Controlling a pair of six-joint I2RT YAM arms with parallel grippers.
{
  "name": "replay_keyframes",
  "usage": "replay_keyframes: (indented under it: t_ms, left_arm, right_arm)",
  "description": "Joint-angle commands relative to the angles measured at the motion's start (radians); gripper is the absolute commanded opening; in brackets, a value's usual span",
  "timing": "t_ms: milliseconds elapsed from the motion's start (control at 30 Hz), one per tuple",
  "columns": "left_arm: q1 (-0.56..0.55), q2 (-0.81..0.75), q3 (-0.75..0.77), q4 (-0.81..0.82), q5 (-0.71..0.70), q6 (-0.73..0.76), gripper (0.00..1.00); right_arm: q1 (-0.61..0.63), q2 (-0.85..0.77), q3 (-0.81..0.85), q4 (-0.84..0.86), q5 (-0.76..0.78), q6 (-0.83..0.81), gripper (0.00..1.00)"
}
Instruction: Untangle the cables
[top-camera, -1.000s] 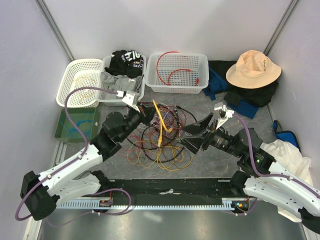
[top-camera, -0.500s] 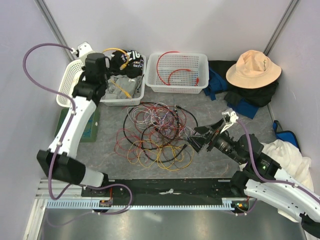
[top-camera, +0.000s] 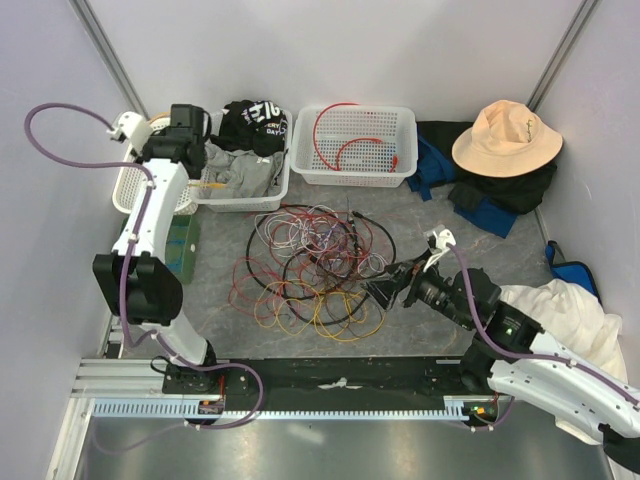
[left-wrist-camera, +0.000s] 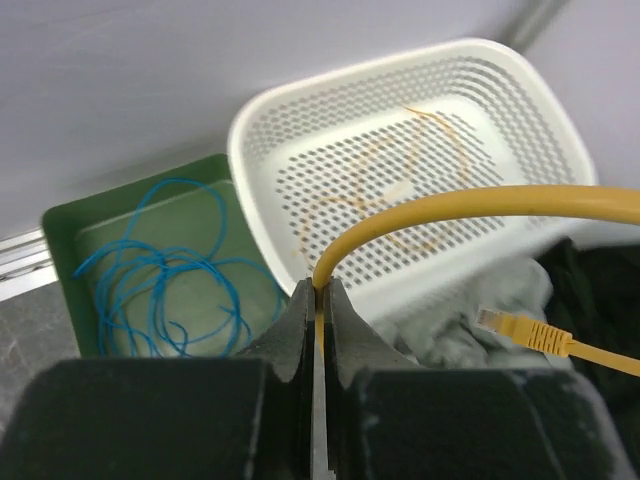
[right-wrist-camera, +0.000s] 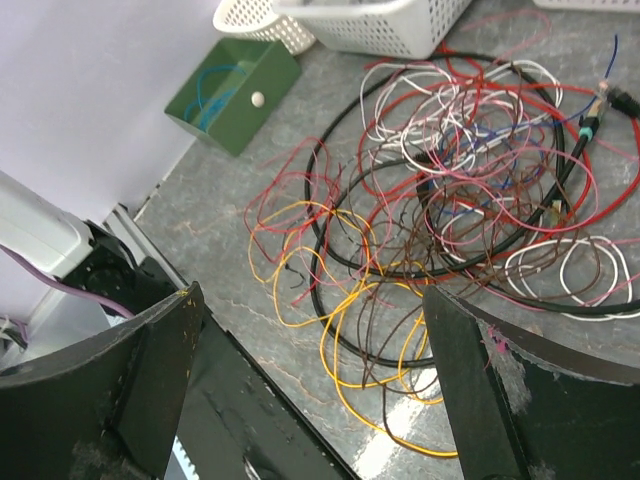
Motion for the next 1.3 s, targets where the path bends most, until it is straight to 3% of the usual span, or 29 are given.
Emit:
replay_keyframes:
  t_ms: [0, 200, 367, 800, 1067, 1167, 1200, 1267]
  left_arm:
    - [0.164, 0.066, 0.041, -0.183, 0.029, -0.324, 0.02]
    - [0.296, 0.152, 0.038, -0.118, 0.186, -0.358, 0.02]
    - [0.336, 0.204, 0.052, 0.019, 0.252, -0.301, 0.02]
    - [0.463, 0.356, 0.141, 0.106, 0.459, -0.407, 0.02]
    - [0.476, 0.455, 0.294, 0.126, 0.513, -0.315, 0.02]
    - [0.476, 0.473, 0.308, 0.13, 0.566, -0.26, 0.27]
    - [0.474, 0.475, 0.302, 0.131, 0.591, -0.248, 0.44]
    - [0.474, 0.47, 0.297, 0.131, 0.611, -0.213, 0.54]
  right_arm:
    - [0.004, 0.032, -0.026, 0.085, -0.031, 0.006, 0.98]
    - [0.004, 0.076, -0.044, 0.139, -0.043, 0.005, 0.98]
    - [0.002, 0.16, -0.047, 0.201, -0.046, 0.002, 0.98]
    - [0.002, 0.387, -0.043, 0.376, -0.086, 0.015, 0.98]
    - [0.002, 0.496, -0.017, 0.41, -0.101, 0.009, 0.98]
    - [0.001, 0.506, -0.004, 0.409, -0.103, 0.005, 0.98]
    - [0.004, 0.503, -0.001, 0.407, -0.106, 0.006, 0.98]
    - [0.002, 0.497, -0.001, 0.404, -0.11, 0.009, 0.98]
